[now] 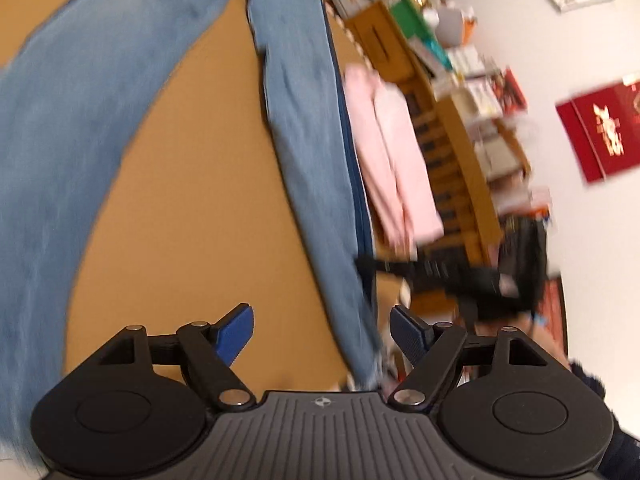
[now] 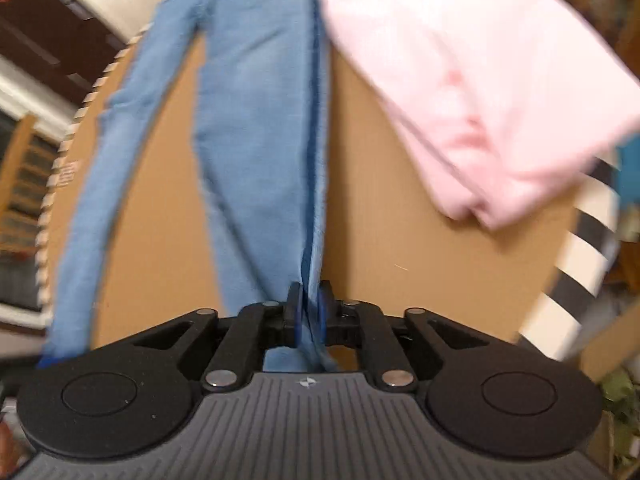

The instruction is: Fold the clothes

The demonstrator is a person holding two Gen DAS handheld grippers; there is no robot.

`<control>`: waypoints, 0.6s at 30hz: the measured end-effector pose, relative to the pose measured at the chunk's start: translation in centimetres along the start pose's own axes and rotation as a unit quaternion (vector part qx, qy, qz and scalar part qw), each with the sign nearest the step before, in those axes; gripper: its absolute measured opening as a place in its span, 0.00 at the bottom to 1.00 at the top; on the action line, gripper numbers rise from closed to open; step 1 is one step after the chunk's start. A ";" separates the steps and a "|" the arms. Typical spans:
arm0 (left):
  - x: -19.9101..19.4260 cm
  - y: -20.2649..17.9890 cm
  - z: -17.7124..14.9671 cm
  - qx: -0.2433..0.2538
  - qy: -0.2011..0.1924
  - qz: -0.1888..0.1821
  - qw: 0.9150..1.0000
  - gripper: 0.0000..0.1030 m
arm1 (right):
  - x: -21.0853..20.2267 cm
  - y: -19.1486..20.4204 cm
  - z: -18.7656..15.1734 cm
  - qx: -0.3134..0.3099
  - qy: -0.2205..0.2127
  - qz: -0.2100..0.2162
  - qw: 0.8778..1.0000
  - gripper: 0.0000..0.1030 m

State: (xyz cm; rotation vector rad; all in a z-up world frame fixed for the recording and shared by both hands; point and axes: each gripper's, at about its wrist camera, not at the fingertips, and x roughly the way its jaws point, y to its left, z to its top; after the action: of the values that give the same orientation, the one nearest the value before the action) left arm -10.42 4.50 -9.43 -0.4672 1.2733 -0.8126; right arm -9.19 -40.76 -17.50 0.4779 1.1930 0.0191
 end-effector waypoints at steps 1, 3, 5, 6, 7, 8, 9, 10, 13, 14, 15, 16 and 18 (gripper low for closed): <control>0.1 -0.3 -1.0 0.008 0.005 0.003 1.000 0.75 | -0.2 -0.1 -0.8 0.003 -0.005 -0.010 1.000 0.29; 0.7 -0.7 -2.4 0.015 0.015 0.002 1.000 0.75 | -1.0 -0.2 -3.0 0.003 -0.005 -0.002 1.000 0.51; 1.1 -1.2 -3.6 0.017 0.023 0.000 1.000 0.75 | -1.6 0.2 -5.1 -0.028 -0.003 -0.010 1.000 0.48; 1.2 -1.5 -4.2 0.019 0.026 0.003 0.999 0.75 | -1.9 0.5 -6.0 -0.049 -0.007 -0.019 0.999 0.48; 1.3 -1.8 -4.6 0.021 0.026 0.008 0.999 0.75 | -2.6 1.2 -6.8 -0.079 -0.020 -0.033 0.996 0.47; 1.2 -2.2 -4.8 0.026 0.023 0.014 0.999 0.75 | -3.2 1.9 -7.6 -0.112 -0.038 -0.046 0.992 0.47; 1.0 -2.6 -5.0 0.032 0.017 0.021 0.999 0.76 | -3.9 2.7 -8.3 -0.155 -0.066 -0.054 0.984 0.47; 0.7 -2.8 -5.1 0.039 0.009 0.029 0.999 0.76 | -4.4 3.5 -9.0 -0.199 -0.091 -0.053 0.974 0.48; 0.5 -3.8 -4.9 0.044 -0.024 0.060 0.997 0.77 | -3.6 5.8 -10.3 -0.284 -0.089 -0.026 0.954 0.48; 0.7 -4.0 -4.5 0.038 -0.033 0.065 0.997 0.77 | -3.0 6.4 -10.8 -0.305 -0.078 -0.014 0.949 0.47; 0.9 -4.3 -4.1 0.030 -0.042 0.068 0.996 0.77 | -2.5 6.8 -11.4 -0.317 -0.063 -0.005 0.946 0.47; 0.8 -4.4 -3.9 0.022 -0.049 0.067 0.996 0.77 | -2.0 7.2 -12.0 -0.328 -0.050 0.005 0.943 0.46; 0.7 -4.3 -3.5 0.001 -0.059 0.068 0.996 0.78 | -2.0 7.5 -13.4 -0.351 -0.036 0.031 0.935 0.46</control>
State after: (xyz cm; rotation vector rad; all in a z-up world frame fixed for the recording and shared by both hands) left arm -14.89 1.63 -7.77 -0.4166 1.1807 -0.6626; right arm -20.16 -29.87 -16.78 -0.1167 1.0150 0.4650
